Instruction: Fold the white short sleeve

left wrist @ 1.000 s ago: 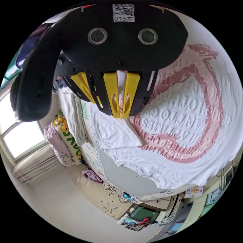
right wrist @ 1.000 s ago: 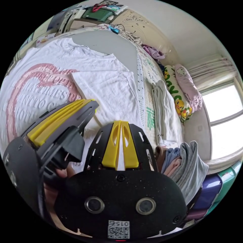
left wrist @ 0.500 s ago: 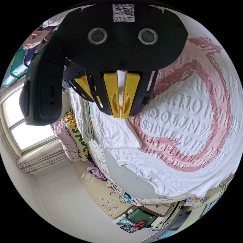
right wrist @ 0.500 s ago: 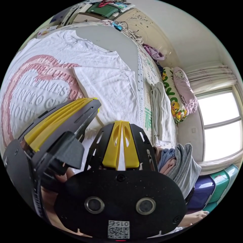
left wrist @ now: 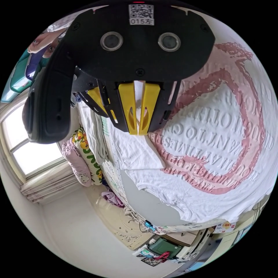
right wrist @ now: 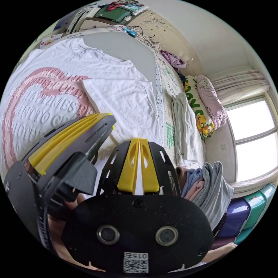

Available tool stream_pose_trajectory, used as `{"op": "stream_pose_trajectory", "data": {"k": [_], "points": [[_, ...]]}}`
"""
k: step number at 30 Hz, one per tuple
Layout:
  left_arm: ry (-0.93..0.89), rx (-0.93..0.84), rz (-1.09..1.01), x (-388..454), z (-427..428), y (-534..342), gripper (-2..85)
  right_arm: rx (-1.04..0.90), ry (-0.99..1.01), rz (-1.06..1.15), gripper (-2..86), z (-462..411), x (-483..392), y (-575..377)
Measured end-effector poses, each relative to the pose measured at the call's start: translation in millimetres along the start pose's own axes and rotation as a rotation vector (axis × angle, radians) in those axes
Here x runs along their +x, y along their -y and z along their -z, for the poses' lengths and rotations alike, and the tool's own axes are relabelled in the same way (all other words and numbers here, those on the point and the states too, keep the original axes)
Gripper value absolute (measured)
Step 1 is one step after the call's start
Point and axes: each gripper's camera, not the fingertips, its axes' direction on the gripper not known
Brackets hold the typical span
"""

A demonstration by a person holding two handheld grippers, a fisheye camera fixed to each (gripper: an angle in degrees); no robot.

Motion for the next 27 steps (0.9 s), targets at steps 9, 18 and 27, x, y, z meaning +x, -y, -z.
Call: {"op": "stream_pose_trajectory", "data": {"k": [9, 18, 27], "points": [[0.009, 0.007, -0.011, -15.3, -19.2, -13.5, -0.5, 0.009, 0.011, -0.009, -0.4, -16.3, 3.7, -22.1], [0.038, 0.023, -0.068, -24.7, -37.8, -38.4, -0.4, 0.042, 0.064, -0.053, -0.5, -27.2, 20.6, -61.3], [0.162, 0.020, -0.214, -18.0, -60.9, -74.8, -0.4, 0.137, 0.148, 0.032, -1.0, -37.7, 50.2, -118.9]]}}
